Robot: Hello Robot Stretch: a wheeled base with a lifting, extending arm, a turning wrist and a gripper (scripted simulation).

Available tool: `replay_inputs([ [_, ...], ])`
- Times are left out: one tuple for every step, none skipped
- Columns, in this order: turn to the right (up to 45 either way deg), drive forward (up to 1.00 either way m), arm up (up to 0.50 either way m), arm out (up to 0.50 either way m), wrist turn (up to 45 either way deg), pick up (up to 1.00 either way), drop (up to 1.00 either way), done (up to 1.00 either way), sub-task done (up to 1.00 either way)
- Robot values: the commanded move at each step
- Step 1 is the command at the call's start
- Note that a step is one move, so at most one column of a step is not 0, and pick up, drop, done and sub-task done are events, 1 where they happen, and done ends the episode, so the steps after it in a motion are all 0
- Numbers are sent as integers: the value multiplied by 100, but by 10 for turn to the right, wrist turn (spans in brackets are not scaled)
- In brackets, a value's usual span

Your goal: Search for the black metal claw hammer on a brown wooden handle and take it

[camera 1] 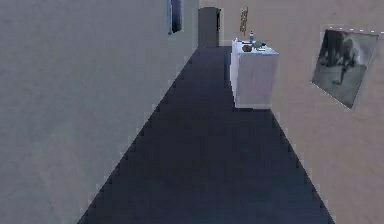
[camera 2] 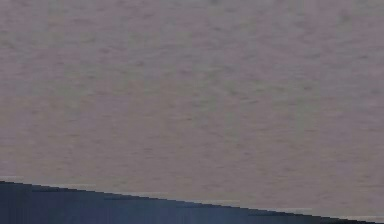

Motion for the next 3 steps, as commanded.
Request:
replay_inputs([
  [0,100,0,0,0,0,0,0,0],
  [0,100,0,0,0,0,0,0,0],
  [0,100,0,0,0,0,0,0,0],
])
